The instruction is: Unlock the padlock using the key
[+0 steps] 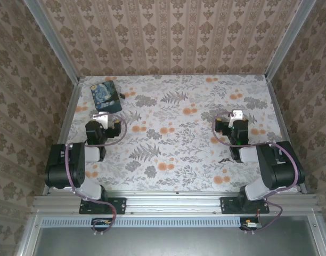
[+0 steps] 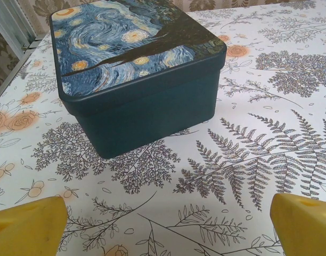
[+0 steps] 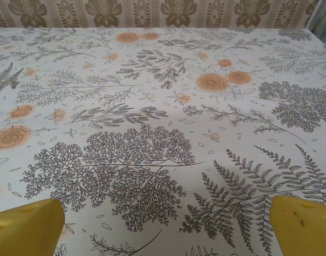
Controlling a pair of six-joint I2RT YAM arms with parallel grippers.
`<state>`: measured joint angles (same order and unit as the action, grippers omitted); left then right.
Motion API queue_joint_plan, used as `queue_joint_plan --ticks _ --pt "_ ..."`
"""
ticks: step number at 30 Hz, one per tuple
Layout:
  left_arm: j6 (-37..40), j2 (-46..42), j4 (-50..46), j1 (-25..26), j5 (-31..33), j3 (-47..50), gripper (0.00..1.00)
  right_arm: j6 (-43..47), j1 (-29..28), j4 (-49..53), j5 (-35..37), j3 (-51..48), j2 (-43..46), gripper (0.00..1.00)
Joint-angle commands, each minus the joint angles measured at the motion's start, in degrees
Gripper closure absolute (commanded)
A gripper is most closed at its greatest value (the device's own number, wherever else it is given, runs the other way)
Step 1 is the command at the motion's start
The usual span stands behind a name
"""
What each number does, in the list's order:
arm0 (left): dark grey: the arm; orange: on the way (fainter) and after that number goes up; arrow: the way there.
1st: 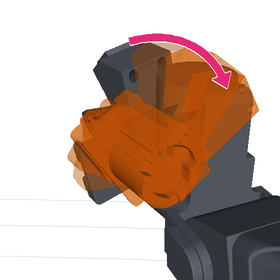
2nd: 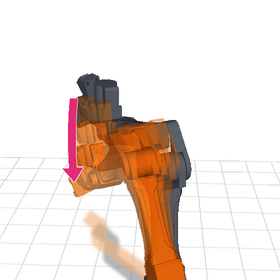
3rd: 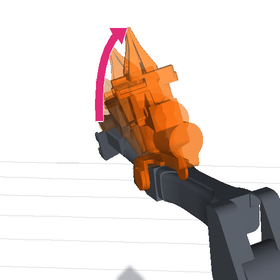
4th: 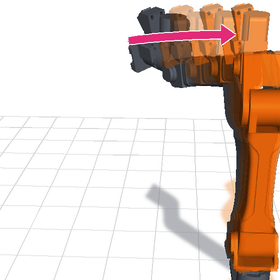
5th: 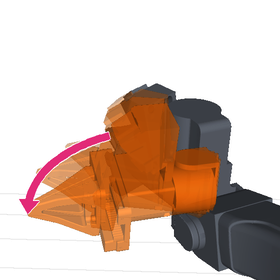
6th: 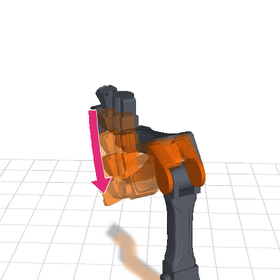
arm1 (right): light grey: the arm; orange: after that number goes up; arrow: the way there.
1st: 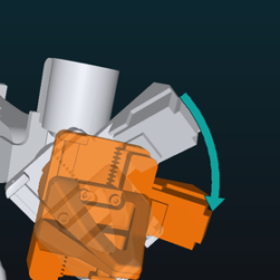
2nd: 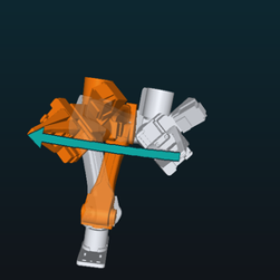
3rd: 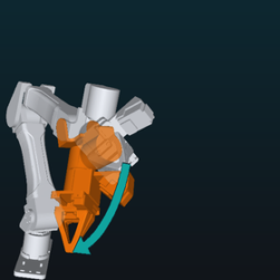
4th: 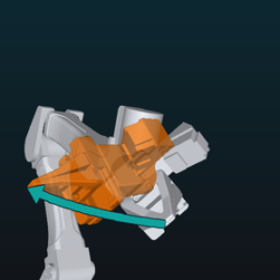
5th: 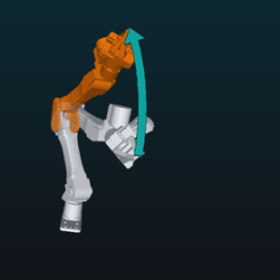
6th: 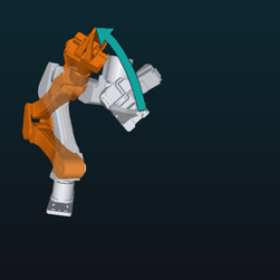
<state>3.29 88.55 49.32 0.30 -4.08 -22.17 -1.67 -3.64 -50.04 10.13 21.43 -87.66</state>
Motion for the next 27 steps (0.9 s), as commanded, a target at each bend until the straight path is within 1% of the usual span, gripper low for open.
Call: queue_joint_plan --ticks 1,5,7,23,24,25,27 --pt "1.00 -0.27 1.35 0.22 0.48 -0.40 0.00 0.13 0.21 -1.11 0.76 0.81 -0.10 0.00" --pt "0.91 -0.23 1.26 0.32 0.74 -0.41 0.00 -0.35 1.32 0.37 -1.79 1.50 0.03 0.00" --pt "-0.21 -0.18 -0.11 -0.51 1.31 -1.17 0.00 -0.50 1.68 0.73 -2.57 1.69 0.00 0.00" --pt "-0.28 -0.20 -0.10 -0.26 2.48 -1.20 0.00 -0.53 1.75 0.76 -2.75 1.69 0.03 0.00" --pt "-0.56 -0.58 -0.24 -0.25 3.41 -1.37 0.00 -0.53 1.78 0.61 -2.79 1.60 0.07 0.00" --pt "-2.17 -2.94 -4.49 -0.34 6.31 -2.65 0.00 -0.53 1.74 0.93 -2.44 1.81 0.42 0.00" --pt "-4.23 -8.70 -17.59 -0.40 11.53 -7.29 0.00 -1.19 1.79 5.90 -1.09 2.77 4.06 0.00"
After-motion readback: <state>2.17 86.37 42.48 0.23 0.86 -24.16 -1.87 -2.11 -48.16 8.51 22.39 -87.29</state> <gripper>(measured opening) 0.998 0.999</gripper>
